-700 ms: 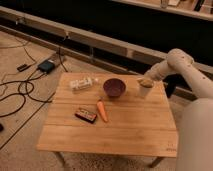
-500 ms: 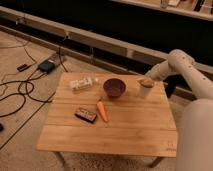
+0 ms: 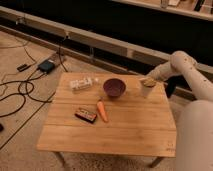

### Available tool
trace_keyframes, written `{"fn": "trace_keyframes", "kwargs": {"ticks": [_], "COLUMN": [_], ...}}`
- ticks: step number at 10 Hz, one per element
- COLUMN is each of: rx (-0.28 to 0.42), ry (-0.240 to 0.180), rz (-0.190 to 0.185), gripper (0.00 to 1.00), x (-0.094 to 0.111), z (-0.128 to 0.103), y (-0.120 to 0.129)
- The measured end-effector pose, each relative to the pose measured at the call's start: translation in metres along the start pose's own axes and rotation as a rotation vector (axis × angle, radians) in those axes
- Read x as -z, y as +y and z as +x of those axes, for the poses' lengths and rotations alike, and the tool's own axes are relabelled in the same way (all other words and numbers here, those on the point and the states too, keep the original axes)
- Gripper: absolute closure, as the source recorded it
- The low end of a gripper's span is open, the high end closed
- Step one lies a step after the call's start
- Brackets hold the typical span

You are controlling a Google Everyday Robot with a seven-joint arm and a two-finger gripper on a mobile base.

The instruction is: Place the white sponge in the ceramic cup

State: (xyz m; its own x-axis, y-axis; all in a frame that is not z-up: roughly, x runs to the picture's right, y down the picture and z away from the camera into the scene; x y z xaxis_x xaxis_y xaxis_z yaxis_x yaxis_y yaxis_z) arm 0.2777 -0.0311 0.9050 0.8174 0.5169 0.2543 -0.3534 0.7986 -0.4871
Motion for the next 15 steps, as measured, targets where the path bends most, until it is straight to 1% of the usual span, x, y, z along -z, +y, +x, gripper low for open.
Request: {"fn": "trace_keyframes", "kwargs": {"ticks": [1, 15], "rx": [-0.005, -0.006], "ry": [0.001, 0.001], "rz": [0.005, 0.006], "gripper": [0.53, 0.53], "x": [-0.0009, -0.0008], "z": [0.0049, 0.0054], "y": [-0.0023, -0.0025]}}
